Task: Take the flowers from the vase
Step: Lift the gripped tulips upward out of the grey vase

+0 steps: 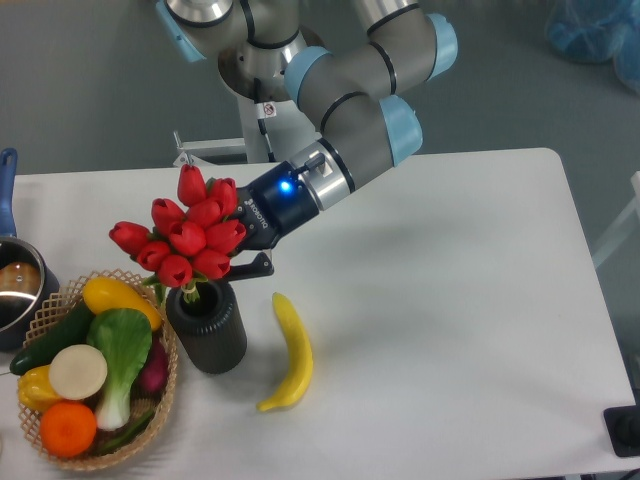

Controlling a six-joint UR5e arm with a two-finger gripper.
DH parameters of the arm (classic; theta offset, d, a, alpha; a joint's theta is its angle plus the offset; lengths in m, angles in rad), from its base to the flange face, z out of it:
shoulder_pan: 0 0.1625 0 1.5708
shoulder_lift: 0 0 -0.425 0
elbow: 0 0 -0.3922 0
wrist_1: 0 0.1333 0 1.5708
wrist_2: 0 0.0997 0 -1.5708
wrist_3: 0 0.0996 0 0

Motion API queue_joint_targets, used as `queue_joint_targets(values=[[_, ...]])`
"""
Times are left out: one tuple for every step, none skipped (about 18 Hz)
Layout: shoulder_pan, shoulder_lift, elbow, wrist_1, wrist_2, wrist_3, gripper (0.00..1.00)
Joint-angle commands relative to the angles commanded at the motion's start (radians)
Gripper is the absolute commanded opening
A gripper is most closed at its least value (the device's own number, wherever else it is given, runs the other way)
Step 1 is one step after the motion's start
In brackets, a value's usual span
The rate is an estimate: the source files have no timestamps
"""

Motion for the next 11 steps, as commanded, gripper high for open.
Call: queue_joint_targets(values=[[0.002, 0.002, 0.009, 0.0, 0.002, -0.014, 0.3], [0.003, 0.005, 0.012, 0.0, 0.0, -0.017, 0.3], [0.003, 0.009, 0.012, 0.0, 0.0, -0.017, 0.3], [0.005, 0.012, 0.012, 0.0, 0.0, -0.019, 0.3], [0.006, 0.015, 0.012, 0.0, 0.0, -0.022, 0.3], [0.006, 0.018, 0.014, 0.0, -0.002, -0.026, 0.3], [0.008, 0.02, 0.014, 0.0, -0.003, -0.029, 0.3], [0.009, 0.028, 0.015, 0.0, -0.017, -0.029, 0.3], [0.011, 0.034, 0.019, -0.002, -0.031, -0.038, 0.3], [0.014, 0.041, 0.025, 0.0, -0.046, -0.054, 0.3], [0.014, 0.049, 0.035, -0.002, -0.052, -0.075, 0.3]])
